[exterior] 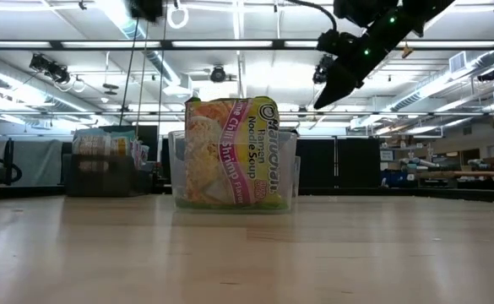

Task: Sort Maruchan noodles
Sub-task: Put the black noodle pack into the top transparent bin

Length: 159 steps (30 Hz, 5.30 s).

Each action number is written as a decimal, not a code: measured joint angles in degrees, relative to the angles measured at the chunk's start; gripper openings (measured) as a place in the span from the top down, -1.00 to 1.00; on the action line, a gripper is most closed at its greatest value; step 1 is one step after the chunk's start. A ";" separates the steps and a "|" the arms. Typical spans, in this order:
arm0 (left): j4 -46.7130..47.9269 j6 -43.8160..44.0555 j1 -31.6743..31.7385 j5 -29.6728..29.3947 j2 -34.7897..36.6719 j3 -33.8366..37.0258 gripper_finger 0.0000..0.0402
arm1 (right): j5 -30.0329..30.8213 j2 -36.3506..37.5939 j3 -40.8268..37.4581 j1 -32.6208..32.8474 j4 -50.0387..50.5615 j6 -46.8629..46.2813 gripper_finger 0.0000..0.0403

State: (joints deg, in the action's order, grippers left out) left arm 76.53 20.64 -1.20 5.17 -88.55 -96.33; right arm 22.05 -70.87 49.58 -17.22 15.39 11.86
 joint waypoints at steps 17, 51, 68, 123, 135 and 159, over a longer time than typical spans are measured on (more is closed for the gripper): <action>-14.46 48.95 -44.33 -11.34 0.17 16.84 0.22 | 7.83 14.37 0.02 22.21 3.47 -5.70 0.64; -18.24 78.11 -54.16 1.35 -21.36 12.26 0.91 | 19.93 1.55 0.02 55.79 9.53 -32.74 0.64; -11.31 71.88 -55.03 3.70 -25.73 12.30 0.29 | 20.34 1.57 0.02 55.61 11.73 -32.73 0.64; 0.43 64.81 -44.66 -39.51 -7.88 6.29 0.99 | 16.39 8.85 0.02 58.64 11.83 -31.26 0.64; -29.23 39.43 -25.54 -58.04 -3.18 6.23 0.99 | 23.43 8.97 0.02 56.79 14.17 -32.68 0.64; -110.99 47.75 15.33 -59.78 -26.04 19.78 0.98 | 29.84 9.35 0.02 55.72 24.41 -54.03 0.64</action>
State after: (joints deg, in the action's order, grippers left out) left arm -34.45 68.39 14.13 -54.61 -114.59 -76.55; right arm 51.90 -61.52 49.60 38.50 39.80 -42.17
